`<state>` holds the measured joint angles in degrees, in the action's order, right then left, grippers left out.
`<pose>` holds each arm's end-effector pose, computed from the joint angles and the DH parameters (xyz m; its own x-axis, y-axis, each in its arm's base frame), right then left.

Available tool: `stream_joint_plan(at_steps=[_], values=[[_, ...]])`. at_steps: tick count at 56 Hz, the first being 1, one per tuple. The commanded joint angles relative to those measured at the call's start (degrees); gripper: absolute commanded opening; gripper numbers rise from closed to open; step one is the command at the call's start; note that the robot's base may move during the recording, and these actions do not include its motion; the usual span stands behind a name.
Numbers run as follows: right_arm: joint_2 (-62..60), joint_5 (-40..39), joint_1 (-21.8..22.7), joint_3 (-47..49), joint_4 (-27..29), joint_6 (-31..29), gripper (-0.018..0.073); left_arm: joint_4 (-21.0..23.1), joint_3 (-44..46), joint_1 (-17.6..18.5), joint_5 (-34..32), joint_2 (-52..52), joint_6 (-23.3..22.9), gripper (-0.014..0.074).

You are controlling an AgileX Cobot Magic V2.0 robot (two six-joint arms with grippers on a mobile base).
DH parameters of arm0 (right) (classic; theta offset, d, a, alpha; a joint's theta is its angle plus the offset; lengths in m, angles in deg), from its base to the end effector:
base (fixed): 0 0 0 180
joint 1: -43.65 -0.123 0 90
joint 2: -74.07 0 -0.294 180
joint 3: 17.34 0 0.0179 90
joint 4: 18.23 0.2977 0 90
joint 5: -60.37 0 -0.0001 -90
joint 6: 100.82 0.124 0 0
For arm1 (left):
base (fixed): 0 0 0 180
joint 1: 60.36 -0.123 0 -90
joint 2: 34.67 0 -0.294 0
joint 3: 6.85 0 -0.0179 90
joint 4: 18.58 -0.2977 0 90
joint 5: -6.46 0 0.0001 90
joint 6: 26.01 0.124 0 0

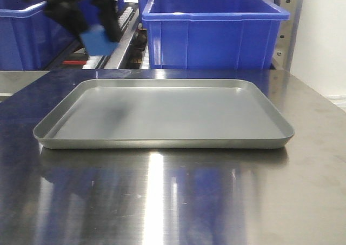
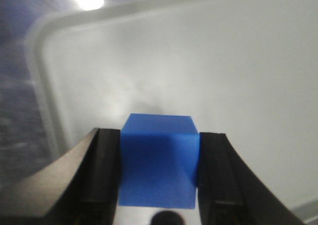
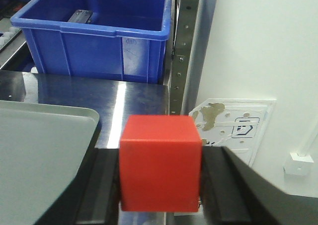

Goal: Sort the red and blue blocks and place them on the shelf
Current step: 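Lift the blue cube with the left gripper off the tray, then hold both cubes raised in the grippers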

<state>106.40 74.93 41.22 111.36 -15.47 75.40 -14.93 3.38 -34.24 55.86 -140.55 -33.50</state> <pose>0.1680 0.0086 0.3133 -0.1410 -0.0253 -0.9897 -0.0571 0.9982 -0.0174 0.4009 -0.2032 0.2928 -0.8042 0.2037 -0.5584 0.3317 0.9333 -0.1373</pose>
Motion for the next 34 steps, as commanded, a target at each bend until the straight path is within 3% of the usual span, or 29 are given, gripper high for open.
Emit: stream_joint_plan(at_steps=[1, 21, 34], values=[[0.2, -5.0, 0.2, 1.7, 0.1, -0.5, 0.0384, 0.9, -6.1, -1.8, -9.9, 8.3, 0.9, 0.0256], [0.2, -5.0, 0.2, 1.7, 0.1, -0.5, 0.0384, 1.1, -36.9, -12.1, -34.6, 36.6, 0.9, 0.0256], [0.2, -5.0, 0.2, 1.7, 0.1, -0.5, 0.0384, -1.1, -52.1, -16.2, -40.6, 56.4, 5.0, 0.0256]])
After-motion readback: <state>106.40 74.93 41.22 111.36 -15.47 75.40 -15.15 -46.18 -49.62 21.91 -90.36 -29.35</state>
